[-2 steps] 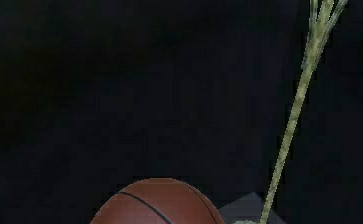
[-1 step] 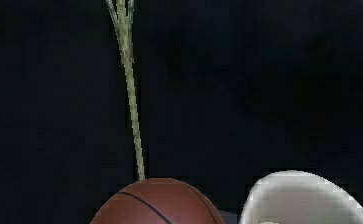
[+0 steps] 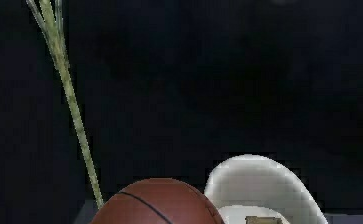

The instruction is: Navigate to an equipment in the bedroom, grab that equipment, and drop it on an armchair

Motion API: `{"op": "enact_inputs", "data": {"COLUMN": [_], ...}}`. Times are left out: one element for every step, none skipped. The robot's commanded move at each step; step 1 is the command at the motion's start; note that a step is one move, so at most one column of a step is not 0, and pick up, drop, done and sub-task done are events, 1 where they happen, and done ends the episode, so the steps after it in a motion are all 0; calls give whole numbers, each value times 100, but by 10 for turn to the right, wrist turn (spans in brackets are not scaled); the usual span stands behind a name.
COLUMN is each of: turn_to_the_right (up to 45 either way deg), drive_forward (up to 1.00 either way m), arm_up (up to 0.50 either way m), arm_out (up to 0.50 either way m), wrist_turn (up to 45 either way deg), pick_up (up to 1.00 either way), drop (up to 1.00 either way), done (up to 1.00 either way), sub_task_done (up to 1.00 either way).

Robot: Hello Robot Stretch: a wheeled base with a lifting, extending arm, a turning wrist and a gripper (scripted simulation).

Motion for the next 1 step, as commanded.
{"op": "enact_inputs", "data": {"turn_to_the_right": [-450], "drive_forward": [0], "arm_up": [0], "arm_out": [0], "wrist_turn": [0], "pick_up": [0], "drop": [0], "done": [0], "sub_task_done": [0]}}
